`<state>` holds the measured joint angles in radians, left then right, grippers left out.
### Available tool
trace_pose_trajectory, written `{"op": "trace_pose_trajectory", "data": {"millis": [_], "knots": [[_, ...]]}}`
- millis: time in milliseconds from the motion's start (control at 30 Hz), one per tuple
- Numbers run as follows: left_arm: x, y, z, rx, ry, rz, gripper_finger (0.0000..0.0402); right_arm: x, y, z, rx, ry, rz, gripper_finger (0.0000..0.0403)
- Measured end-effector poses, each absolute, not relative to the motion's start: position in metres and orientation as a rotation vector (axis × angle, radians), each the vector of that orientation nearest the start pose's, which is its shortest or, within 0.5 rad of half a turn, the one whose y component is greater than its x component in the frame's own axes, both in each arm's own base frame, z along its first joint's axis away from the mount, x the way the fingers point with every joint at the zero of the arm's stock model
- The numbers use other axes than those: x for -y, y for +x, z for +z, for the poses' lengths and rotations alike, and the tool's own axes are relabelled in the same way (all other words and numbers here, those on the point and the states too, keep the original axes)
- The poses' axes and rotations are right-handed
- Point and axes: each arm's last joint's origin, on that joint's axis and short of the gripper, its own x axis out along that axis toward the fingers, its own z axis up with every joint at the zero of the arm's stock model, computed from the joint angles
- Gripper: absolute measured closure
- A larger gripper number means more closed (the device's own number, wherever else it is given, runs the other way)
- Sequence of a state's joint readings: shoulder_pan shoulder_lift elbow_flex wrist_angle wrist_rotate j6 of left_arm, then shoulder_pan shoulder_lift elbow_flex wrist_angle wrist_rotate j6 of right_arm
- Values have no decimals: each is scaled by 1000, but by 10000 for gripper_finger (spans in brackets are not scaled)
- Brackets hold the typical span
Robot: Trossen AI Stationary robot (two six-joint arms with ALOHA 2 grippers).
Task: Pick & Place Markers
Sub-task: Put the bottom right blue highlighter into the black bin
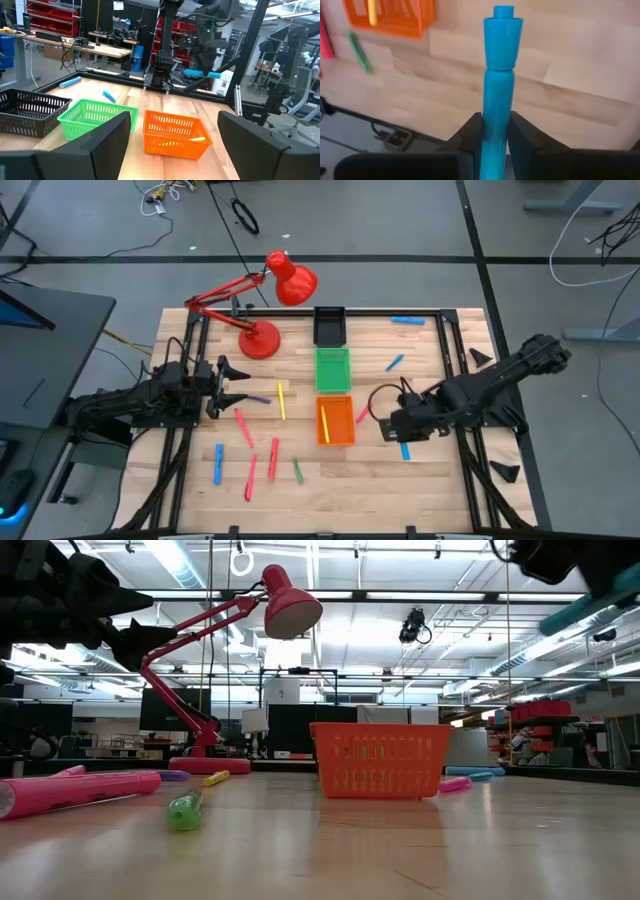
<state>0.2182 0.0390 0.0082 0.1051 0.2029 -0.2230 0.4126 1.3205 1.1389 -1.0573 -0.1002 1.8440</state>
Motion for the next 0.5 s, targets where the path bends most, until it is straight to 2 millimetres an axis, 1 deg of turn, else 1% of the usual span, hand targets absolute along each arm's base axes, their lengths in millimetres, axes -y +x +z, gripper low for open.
{"op": "trace_pose_trajectory", "data": {"millis": [233, 500], "knots": [[-16, 98, 173, 74, -208, 7, 94, -60, 232, 282, -1169, 1375, -813, 333], [-16, 98, 173, 74, -208, 7, 94, -14, 249, 290, -1103, 1344, -808, 334]]}}
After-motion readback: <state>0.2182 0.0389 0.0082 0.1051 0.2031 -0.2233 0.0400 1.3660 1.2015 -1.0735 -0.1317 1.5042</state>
